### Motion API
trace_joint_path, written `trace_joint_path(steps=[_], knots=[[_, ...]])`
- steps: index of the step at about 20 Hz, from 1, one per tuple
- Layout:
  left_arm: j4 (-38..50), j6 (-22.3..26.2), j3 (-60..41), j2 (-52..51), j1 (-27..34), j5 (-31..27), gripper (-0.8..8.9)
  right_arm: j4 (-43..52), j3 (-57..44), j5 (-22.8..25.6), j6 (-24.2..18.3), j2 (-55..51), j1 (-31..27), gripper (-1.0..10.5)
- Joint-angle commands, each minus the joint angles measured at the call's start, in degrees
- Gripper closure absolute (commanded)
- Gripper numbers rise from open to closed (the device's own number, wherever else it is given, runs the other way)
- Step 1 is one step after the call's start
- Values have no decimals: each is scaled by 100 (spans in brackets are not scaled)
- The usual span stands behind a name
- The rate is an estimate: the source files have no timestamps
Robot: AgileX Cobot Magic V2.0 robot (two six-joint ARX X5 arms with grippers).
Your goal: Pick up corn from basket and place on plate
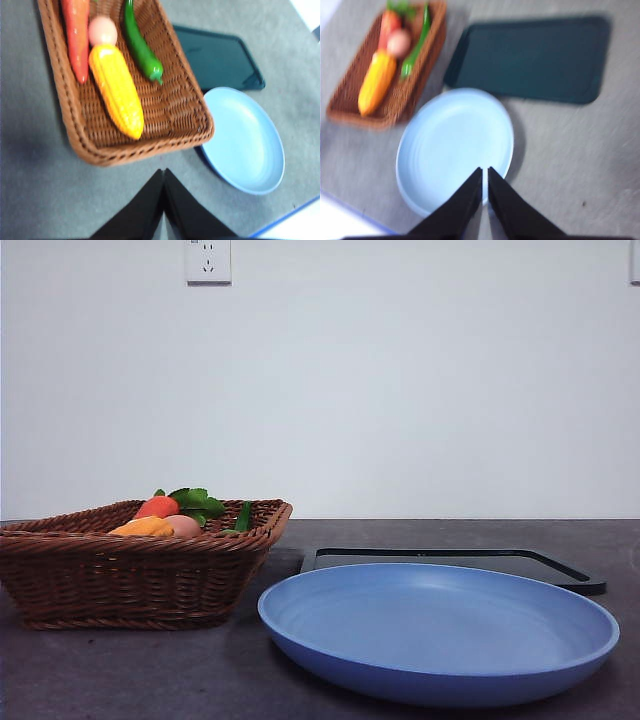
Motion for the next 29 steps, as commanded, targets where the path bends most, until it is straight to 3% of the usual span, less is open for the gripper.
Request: trace_joint_path(steps=[1,3,6,8,13,19,23,29], knots=[[13,157,146,98,11,15,809,17,109,-4,-210,162,166,944],[22,146,146,136,11,13,745,42,109,4,-210,236,219,898],[61,131,146,184,11,13,469,157,109,22,-164,267,227,635],[96,92,146,203,11,13,392,166,109,-4,-131,310,232,603],[122,87,155,310,11,17,393,195,114,-24,-125,778,310,603],[125,28,186,321,11,15,395,745,114,37,-37,2011,789,603],[125,4,186,321,11,15,395,1161,116,601,-63,3021,1152,604],[125,4,186,323,11,15,396,1725,116,745,-149,4295,1434,625]])
